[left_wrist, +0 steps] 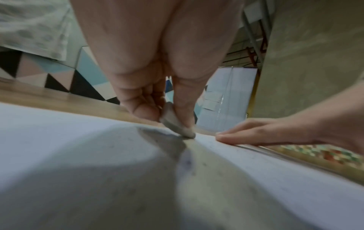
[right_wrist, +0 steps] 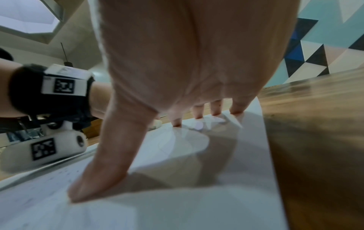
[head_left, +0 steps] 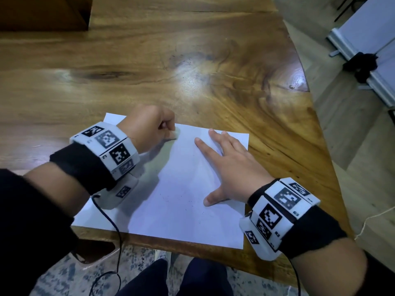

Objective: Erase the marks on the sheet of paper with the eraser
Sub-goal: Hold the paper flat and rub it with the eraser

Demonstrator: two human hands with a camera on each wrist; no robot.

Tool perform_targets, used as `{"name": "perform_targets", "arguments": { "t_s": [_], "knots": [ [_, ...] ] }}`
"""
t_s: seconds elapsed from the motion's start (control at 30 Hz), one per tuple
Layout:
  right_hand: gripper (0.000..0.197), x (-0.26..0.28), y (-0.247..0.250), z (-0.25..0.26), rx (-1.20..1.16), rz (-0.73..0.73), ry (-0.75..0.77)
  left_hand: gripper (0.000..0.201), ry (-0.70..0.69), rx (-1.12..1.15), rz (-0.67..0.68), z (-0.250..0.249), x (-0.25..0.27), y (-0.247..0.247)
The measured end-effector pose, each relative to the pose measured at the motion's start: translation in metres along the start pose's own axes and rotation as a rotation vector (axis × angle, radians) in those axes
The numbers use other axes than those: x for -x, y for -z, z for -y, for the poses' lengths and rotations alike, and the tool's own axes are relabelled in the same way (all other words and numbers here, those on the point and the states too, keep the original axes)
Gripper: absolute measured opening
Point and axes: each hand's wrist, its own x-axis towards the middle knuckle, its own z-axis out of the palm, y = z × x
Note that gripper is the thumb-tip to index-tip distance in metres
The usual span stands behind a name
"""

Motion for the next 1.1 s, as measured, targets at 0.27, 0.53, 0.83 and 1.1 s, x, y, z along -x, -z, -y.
{"name": "perform_targets", "arguments": {
  "t_s": [0.27,0.53,0.83,1.1],
  "knots": [
    [0.127,-0.001,-0.001,0.000,0.010,-0.001,0.008,0.009,-0.023,-0.063,0.056,-0.009,-0.006,-0.001],
    [0.127,-0.001,-0.001,0.000,0.011,-0.005,0.008,0.010,-0.095,-0.055,0.139,-0.017,-0.010,-0.005],
    [0.143,-0.002,-0.004,-0.003,-0.067,-0.053,-0.024,0.012,-0.104,-0.068,0.233,-0.022,-0.004,-0.009],
    [0.142,-0.001,-0.004,-0.003,-0.039,-0.048,-0.009,0.008,-0.248,-0.113,0.319,-0.021,0.016,-0.024]
  ]
}}
